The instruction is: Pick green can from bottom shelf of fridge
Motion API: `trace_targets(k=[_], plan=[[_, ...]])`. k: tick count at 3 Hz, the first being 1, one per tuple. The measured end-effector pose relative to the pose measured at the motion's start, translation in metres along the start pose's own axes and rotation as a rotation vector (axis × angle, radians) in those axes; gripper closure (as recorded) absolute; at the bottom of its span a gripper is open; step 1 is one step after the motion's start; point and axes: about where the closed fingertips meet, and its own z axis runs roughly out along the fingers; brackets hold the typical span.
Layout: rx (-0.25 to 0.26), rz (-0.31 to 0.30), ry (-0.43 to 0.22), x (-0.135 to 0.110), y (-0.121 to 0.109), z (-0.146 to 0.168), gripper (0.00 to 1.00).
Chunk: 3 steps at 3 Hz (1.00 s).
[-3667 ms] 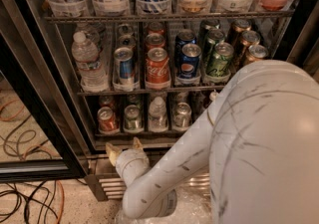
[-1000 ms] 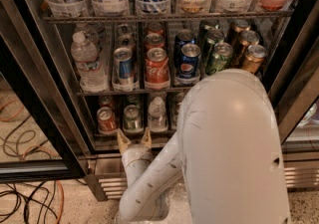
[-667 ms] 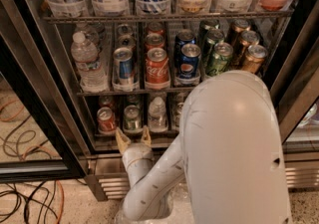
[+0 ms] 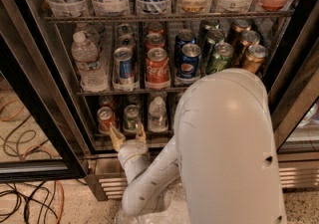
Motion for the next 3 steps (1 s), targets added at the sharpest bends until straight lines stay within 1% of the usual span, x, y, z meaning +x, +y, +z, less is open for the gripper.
trace_targets(k=[1, 3], plan=[[0.008, -0.019, 0.012, 0.002, 0.0033, 0.0039, 0.32], [0.076, -0.079, 0.032, 0.0037, -0.003, 0.0048, 0.32]])
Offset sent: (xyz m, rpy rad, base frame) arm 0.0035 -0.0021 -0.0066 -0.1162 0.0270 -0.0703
